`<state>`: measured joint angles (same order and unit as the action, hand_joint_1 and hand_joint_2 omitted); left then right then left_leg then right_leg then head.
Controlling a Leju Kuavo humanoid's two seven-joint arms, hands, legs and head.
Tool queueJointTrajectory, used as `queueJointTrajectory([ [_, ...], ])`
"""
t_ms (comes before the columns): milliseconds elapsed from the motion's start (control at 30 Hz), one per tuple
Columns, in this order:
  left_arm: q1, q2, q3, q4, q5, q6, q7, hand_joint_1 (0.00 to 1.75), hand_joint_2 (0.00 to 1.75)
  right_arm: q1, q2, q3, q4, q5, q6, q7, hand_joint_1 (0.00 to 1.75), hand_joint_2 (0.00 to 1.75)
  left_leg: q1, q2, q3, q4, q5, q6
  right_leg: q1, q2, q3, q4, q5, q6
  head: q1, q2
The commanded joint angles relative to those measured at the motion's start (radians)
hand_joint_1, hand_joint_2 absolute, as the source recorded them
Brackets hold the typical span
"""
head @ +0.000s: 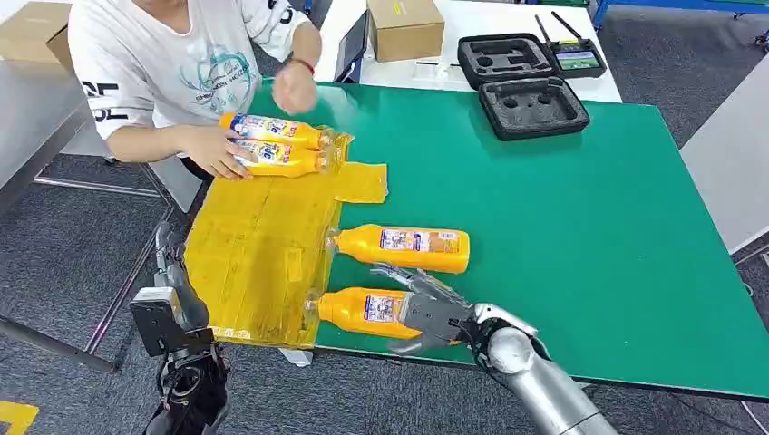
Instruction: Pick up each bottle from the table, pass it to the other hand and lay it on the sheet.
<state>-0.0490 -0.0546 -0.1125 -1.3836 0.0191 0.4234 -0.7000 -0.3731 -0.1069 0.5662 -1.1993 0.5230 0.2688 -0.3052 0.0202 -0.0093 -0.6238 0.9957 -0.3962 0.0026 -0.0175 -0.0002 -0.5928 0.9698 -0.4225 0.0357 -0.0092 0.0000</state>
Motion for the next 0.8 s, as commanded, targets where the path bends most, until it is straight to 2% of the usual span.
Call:
queueJointTrajectory([
  [33,-0.016,-0.002,0.015,0.048,-0.005,0.001,0.002,0.0,0.0,-0.104,-0.077,0.123,0.112,-0.001,-0.124,0.011,0.0,1.75,0.0,0.002,0.003,-0.001,-0.002,0.001,0.0,0.002,0.003,-0.001,-0.001,-0.001,0.0,0.0],
  [133,-0.013,-0.003,0.015,0.042,-0.01,0.004,0.002,0.0,0.0,-0.106,-0.078,0.124,0.116,-0.001,-0.127,0.011,0.0,1.75,0.0,0.004,0.007,0.0,-0.004,0.001,0.001,0.003,0.006,-0.001,-0.002,-0.002,0.0,0.0],
  [267,-0.002,-0.003,0.012,0.004,-0.033,0.008,0.002,0.0,0.0,-0.104,-0.081,0.119,0.102,-0.006,-0.139,0.011,0.0,1.75,0.0,0.002,0.002,0.0,-0.002,0.0,0.0,0.001,0.001,-0.001,-0.001,-0.001,0.0,0.0],
  [300,-0.001,-0.003,0.012,0.005,-0.034,0.009,0.002,0.0,0.0,-0.104,-0.08,0.114,0.099,-0.009,-0.143,0.011,0.0,1.75,0.0,0.003,0.007,0.001,-0.005,0.001,0.001,0.002,0.007,0.0,-0.004,-0.003,0.0,0.0],
  [333,-0.002,-0.002,0.014,0.007,-0.033,0.007,0.002,0.0,0.0,-0.102,-0.082,0.109,0.092,-0.01,-0.151,0.012,0.0,1.75,0.0,0.003,0.002,0.0,-0.002,0.001,0.0,0.002,0.002,0.0,-0.001,-0.001,0.0,0.0],
  [467,0.0,-0.003,0.02,0.005,-0.032,0.007,0.002,0.0,0.0,-0.095,-0.082,0.109,0.078,-0.006,-0.158,0.01,0.0,1.75,0.0,0.002,0.001,0.0,-0.002,0.001,0.0,0.001,0.001,0.0,-0.001,-0.001,0.0,0.0],
  [800,0.007,-0.003,0.025,-0.007,-0.036,0.0,0.002,0.0,0.0,-0.065,-0.075,0.135,0.002,0.034,-0.192,0.009,0.0,1.75,0.0,0.003,0.005,0.0,-0.004,0.001,0.001,0.002,0.004,0.0,-0.003,-0.002,0.0,0.0],
])
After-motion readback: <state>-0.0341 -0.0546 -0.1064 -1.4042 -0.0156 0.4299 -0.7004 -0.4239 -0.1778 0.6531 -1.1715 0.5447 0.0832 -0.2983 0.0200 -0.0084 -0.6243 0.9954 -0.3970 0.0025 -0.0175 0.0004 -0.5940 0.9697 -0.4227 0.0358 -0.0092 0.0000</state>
